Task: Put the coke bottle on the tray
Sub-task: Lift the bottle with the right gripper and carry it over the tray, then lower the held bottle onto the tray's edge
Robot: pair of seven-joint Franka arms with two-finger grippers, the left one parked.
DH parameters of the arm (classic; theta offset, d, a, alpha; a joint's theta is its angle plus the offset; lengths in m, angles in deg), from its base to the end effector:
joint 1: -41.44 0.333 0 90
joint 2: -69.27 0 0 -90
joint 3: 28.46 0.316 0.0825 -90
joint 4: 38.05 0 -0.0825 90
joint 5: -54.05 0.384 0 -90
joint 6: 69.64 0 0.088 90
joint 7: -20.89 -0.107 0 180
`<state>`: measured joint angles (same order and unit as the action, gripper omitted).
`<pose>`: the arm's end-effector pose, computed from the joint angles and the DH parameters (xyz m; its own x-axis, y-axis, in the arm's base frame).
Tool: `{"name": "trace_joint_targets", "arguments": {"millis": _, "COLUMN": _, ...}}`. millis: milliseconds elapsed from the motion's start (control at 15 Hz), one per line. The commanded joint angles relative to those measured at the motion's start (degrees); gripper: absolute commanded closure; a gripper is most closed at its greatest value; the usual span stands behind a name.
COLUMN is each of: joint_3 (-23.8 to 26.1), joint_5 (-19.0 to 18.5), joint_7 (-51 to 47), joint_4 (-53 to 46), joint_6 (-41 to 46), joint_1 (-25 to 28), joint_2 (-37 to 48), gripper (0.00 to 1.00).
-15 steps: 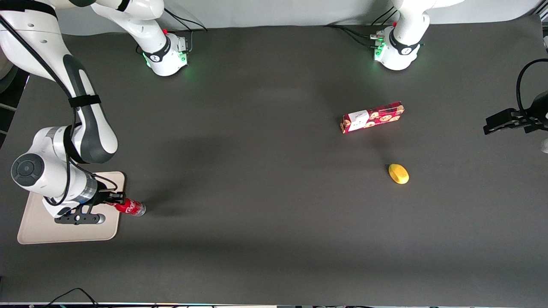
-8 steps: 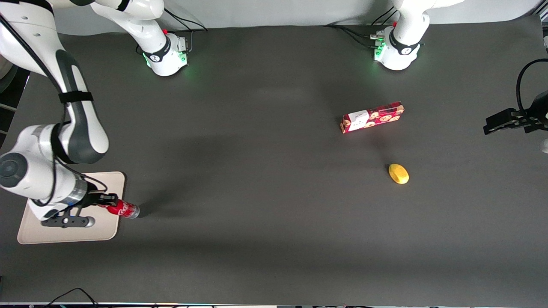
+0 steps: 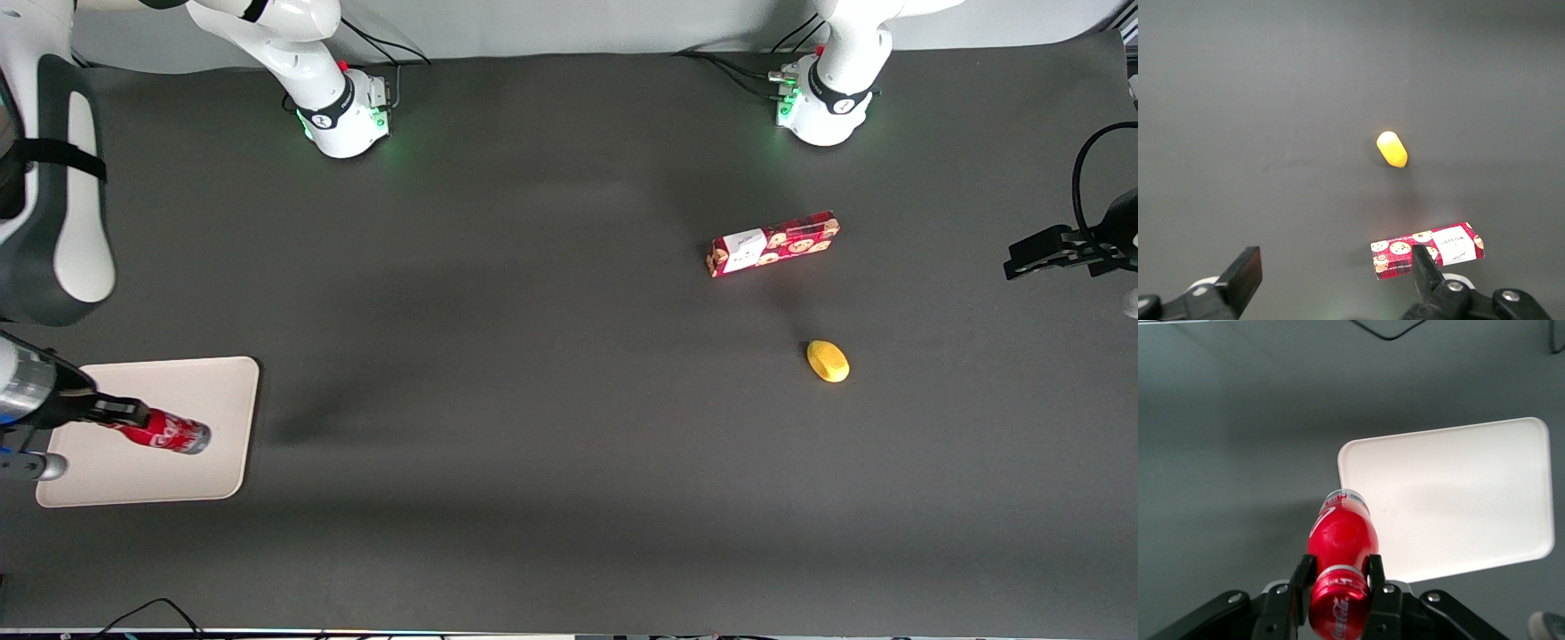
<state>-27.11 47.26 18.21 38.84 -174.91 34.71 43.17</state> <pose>0.6938 -0.0780 0.4717 0.9928 -0.1118 0.0433 -0.1157 -0.9879 0.1030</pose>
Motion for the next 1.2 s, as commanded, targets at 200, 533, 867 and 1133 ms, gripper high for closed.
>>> {"name": "trace_joint_targets", "arguments": {"millis": 200, "joint_3": -6.53, "joint_5": 4.24, "joint_7": 13.81, "joint_4": -9.56, "joint_6": 7.01, "joint_1": -4.08, "joint_2": -0.44, "gripper": 1.0}}
{"name": "trace_joint_targets", "arguments": {"millis": 533, "joint_3": -12.24, "joint_5": 5.9, "joint_7": 26.65, "joint_4": -12.12, "joint_6": 5.26, "joint_1": -8.55, "joint_2": -2.89, "gripper": 1.0}}
{"name": "trace_joint_targets", "arguments": {"millis": 867, "joint_3": -23.66, "joint_5": 19.77, "joint_7": 39.67, "joint_4": -11.94, "joint_6": -3.69, "joint_1": -10.24, "joint_2": -11.41, "gripper": 1.0}}
{"name": "trace_joint_targets", "arguments": {"millis": 1133, "joint_3": -24.99, "joint_5": 23.49, "joint_7": 42.67, "joint_4": -11.59, "joint_6": -6.08, "joint_1": -10.33, "joint_2": -17.13, "gripper": 1.0}}
